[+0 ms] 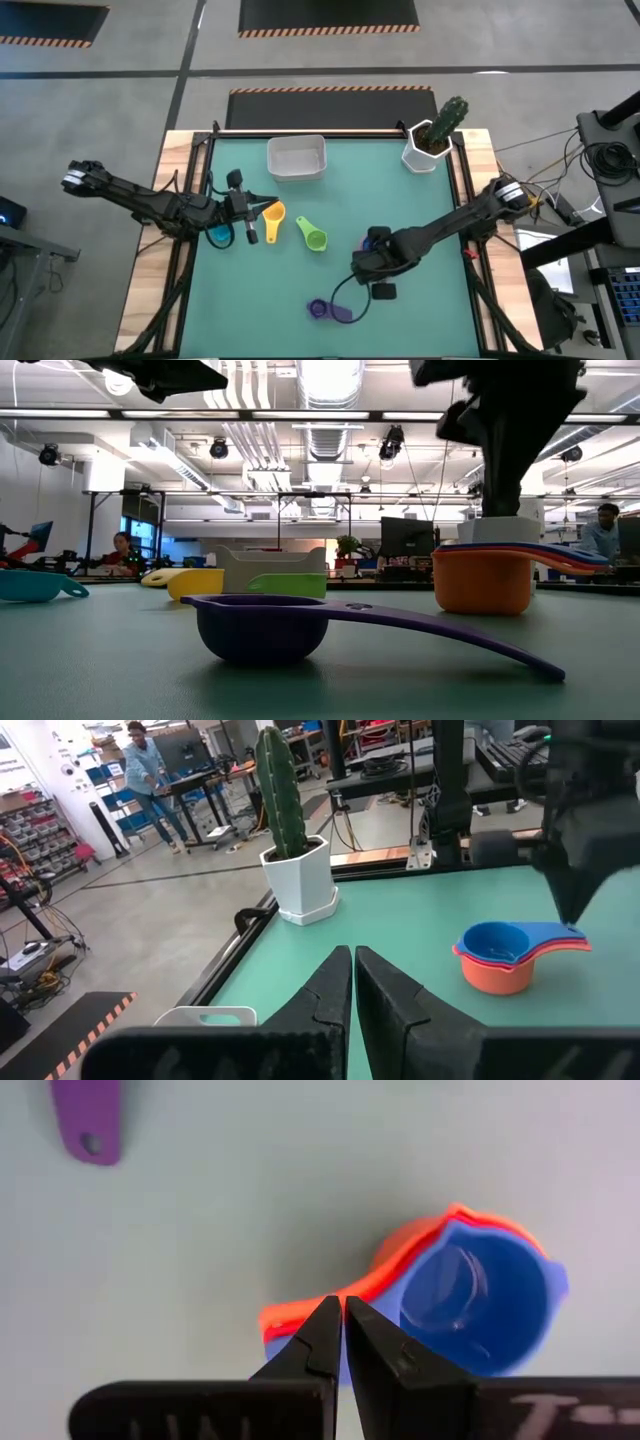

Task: Nest measuring cups in basket
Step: Stack the blue measuring cup on top of the red measuring cup

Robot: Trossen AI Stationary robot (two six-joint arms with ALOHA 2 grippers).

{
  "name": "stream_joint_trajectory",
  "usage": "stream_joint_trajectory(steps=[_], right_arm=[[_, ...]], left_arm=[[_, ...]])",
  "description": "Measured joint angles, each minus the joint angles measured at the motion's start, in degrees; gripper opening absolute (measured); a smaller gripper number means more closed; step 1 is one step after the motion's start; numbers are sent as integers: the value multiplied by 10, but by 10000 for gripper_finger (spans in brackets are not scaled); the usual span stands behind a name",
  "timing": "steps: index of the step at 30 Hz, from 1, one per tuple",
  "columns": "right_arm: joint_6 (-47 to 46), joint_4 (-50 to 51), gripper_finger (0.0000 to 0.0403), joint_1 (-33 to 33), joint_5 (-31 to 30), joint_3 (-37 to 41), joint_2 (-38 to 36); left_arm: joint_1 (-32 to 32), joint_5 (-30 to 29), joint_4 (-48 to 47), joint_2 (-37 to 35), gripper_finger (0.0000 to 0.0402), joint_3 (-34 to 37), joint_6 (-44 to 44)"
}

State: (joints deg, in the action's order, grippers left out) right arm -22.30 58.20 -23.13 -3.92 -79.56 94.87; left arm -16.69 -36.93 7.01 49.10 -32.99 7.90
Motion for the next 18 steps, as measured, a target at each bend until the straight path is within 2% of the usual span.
stream_joint_trajectory(steps=[4,12,18], right_arm=[[-46,2,9,-10,-1,38,-42],[-172,-22,8,-28,-1,178,-107],[-193,-161,8,-29,14,268,-130]], left_arm=[[0,0,0,0,0,0,0],[0,0,0,0,0,0,0],[0,0,1,0,0,0,0]])
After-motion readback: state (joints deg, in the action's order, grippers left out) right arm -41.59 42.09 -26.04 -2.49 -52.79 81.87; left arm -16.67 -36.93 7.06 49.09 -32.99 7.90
